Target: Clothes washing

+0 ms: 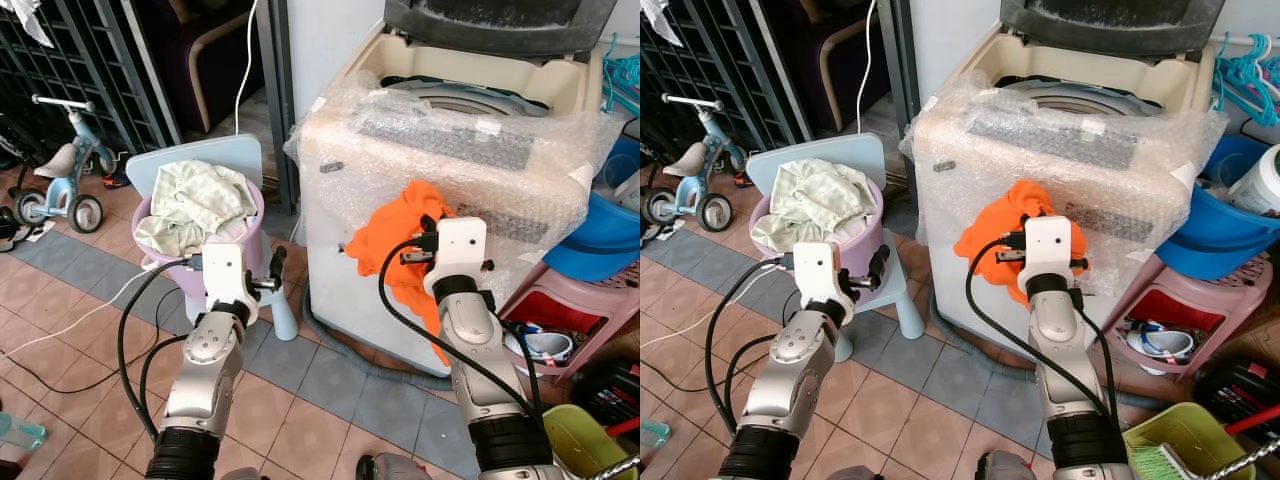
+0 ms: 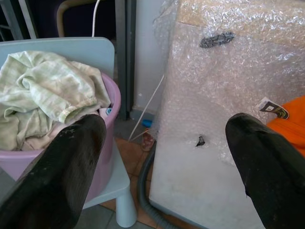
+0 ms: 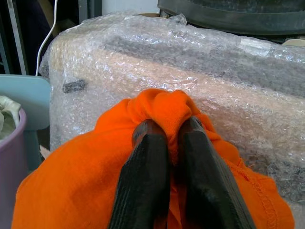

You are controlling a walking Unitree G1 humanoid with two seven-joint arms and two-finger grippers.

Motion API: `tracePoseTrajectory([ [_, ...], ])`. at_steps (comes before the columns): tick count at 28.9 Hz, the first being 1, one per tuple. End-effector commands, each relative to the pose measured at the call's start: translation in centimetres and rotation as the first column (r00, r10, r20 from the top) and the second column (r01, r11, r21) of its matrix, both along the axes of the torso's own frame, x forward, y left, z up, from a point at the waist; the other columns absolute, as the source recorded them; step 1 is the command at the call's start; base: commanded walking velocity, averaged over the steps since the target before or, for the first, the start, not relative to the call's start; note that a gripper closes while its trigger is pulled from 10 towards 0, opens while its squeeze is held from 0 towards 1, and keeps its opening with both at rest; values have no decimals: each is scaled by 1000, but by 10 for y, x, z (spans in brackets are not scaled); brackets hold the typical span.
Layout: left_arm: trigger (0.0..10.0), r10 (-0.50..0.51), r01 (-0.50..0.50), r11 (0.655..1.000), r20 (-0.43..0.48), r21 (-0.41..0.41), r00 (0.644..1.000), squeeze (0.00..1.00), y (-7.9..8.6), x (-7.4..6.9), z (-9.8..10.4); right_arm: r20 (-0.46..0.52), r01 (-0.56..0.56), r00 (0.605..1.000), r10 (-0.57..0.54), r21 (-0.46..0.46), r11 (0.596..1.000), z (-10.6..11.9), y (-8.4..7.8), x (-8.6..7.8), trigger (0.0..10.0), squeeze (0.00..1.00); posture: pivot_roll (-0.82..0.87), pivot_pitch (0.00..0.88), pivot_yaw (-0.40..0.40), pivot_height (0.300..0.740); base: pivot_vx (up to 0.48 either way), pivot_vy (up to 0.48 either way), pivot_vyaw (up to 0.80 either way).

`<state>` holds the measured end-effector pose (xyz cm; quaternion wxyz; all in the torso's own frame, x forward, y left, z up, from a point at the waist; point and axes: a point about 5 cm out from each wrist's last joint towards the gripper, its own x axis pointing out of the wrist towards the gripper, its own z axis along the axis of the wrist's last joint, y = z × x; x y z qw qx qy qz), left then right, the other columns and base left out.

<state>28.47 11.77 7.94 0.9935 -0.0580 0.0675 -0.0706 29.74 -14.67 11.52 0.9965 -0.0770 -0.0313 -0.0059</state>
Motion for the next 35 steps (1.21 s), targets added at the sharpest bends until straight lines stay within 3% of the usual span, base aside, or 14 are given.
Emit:
tracePoseTrajectory([
  [1,10000,-6,6,1000,2,7,1000,0,0,2,2,32,-3,999,3,2,1000,8,2,2,10000,0,-23,0,41,740,0,0,0],
  [35,10000,-6,6,1000,2,7,1000,0,0,2,2,32,-3,999,3,2,1000,8,2,2,10000,0,-23,0,41,740,0,0,0],
])
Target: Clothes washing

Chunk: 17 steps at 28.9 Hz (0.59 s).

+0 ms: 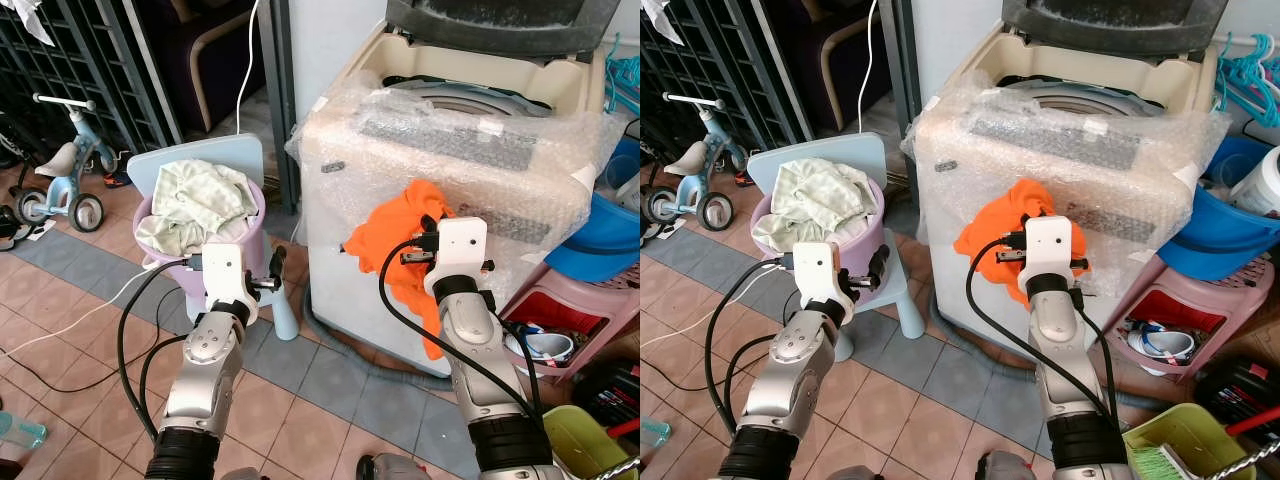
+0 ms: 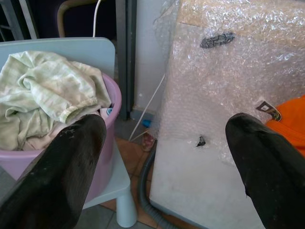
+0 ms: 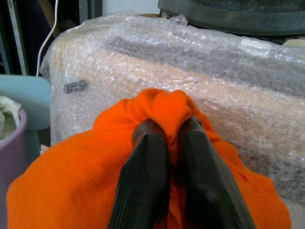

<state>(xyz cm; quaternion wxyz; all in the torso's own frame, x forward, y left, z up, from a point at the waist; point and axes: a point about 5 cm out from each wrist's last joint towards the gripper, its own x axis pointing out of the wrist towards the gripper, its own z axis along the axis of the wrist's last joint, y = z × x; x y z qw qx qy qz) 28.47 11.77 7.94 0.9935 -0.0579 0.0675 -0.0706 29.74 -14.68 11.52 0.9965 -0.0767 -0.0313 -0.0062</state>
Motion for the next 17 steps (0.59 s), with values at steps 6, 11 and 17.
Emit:
tracePoseTrajectory([
  [6,10000,37,-41,995,44,92,998,0,2,5,6,31,-63,998,62,15,998,6,19,2,10000,0,-37,0,57,740,0,0,0],
  [11,10000,37,-41,995,51,86,998,0,1,5,7,36,-64,997,63,16,998,8,19,5,10000,0,-31,0,51,740,0,0,0],
  [17,10000,72,-74,996,44,57,996,0,6,4,5,67,-74,995,73,11,997,15,19,9,10000,0,-32,0,50,740,98,0,0],
])
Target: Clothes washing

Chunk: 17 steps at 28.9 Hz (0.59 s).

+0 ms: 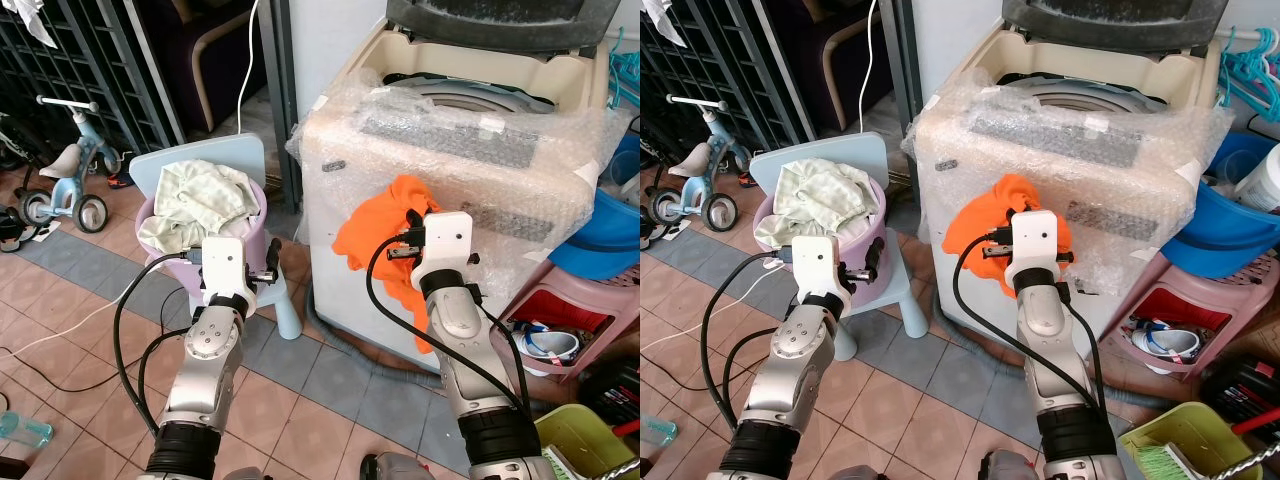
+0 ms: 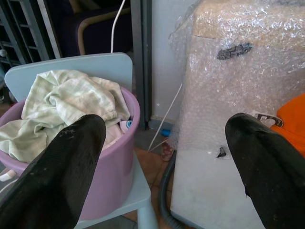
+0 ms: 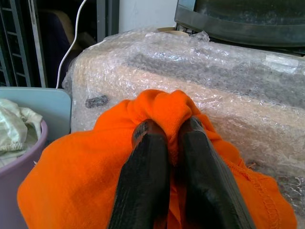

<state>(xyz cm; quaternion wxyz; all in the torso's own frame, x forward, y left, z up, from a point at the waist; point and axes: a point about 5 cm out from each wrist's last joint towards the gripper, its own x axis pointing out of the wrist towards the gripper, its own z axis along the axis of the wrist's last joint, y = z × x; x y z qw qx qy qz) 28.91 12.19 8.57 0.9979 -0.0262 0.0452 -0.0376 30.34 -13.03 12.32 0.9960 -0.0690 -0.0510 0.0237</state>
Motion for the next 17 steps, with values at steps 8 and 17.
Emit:
tracePoseTrajectory([
  [8,10000,-7,6,1000,-5,-15,1000,0,0,2,-2,157,-24,987,31,-42,999,43,-5,17,10000,0,-43,0,54,740,430,0,0],
  [17,10000,9,-9,1000,7,-3,1000,0,2,4,1,276,-33,959,57,-90,995,91,-14,47,10000,0,-21,0,41,740,454,0,0],
])
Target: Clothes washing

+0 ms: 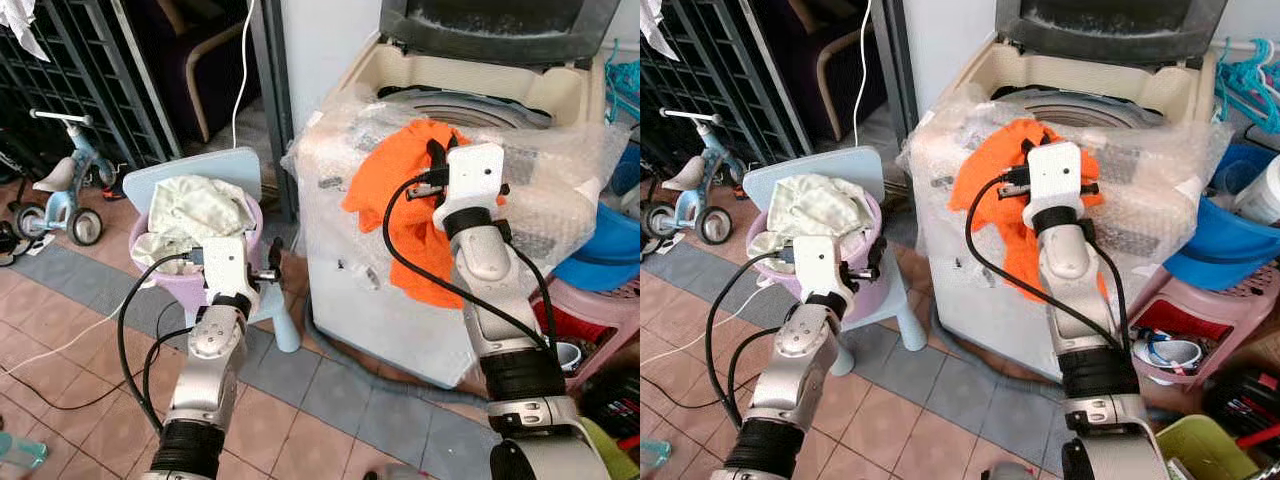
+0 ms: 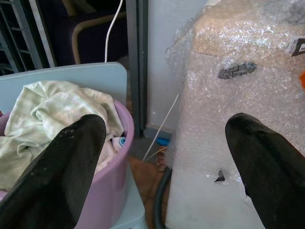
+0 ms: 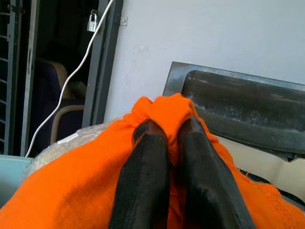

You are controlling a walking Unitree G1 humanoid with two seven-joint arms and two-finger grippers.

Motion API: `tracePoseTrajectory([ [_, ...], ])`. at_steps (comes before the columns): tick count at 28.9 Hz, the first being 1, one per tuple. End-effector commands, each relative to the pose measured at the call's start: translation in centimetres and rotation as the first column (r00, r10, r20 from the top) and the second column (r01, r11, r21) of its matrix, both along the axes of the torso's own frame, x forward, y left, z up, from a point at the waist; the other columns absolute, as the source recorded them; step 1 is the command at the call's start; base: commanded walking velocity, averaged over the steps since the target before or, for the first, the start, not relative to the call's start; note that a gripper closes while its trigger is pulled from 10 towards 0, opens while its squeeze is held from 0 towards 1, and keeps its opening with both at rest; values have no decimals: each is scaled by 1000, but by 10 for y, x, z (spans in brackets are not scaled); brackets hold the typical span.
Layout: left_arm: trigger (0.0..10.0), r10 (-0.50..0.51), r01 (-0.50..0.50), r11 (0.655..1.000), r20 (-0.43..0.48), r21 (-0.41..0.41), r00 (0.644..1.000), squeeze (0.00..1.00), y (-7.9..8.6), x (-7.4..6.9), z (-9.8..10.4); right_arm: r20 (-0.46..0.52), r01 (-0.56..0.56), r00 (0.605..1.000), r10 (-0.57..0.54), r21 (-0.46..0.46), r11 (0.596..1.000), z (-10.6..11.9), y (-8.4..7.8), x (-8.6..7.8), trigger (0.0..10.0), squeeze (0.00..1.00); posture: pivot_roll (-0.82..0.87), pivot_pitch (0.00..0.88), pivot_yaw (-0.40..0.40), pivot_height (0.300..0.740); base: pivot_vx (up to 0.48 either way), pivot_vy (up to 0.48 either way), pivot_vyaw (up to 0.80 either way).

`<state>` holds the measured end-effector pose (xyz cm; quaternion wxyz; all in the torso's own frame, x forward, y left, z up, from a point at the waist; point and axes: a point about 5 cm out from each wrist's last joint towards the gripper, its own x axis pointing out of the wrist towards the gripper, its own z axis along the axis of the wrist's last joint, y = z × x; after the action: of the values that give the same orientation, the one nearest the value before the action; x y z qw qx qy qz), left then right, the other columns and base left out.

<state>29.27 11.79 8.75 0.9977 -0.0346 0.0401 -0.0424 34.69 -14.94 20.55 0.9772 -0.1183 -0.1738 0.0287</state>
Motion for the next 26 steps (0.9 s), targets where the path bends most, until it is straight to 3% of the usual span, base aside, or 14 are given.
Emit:
tracePoseTrajectory([
  [1,10000,19,-19,1000,-3,17,1000,0,7,0,-1,40,-24,999,24,5,1000,13,4,6,10000,0,-21,0,41,740,454,0,0],
  [8,10000,20,-19,999,-26,26,999,0,5,-4,-5,108,-14,994,13,3,1000,46,-3,24,10000,0,-9,0,45,740,443,0,0],
  [13,10000,20,-19,999,-31,33,999,0,5,-2,-5,127,28,991,-31,30,999,75,-20,41,10000,0,-6,0,44,740,438,0,0],
  [14,10000,22,-21,999,-33,42,999,0,6,-1,-5,124,72,989,-80,64,995,87,-31,47,10000,0,-3,0,42,740,439,0,0],
  [22,10000,48,-46,998,-34,42,998,0,8,-3,-6,141,219,960,-241,151,964,111,-67,52,10000,0,9,0,39,740,336,0,0],
  [26,10000,42,-40,998,-39,57,998,0,8,-4,-6,102,304,943,-317,123,945,103,-78,53,10000,0,9,0,40,740,0,0,0],
])
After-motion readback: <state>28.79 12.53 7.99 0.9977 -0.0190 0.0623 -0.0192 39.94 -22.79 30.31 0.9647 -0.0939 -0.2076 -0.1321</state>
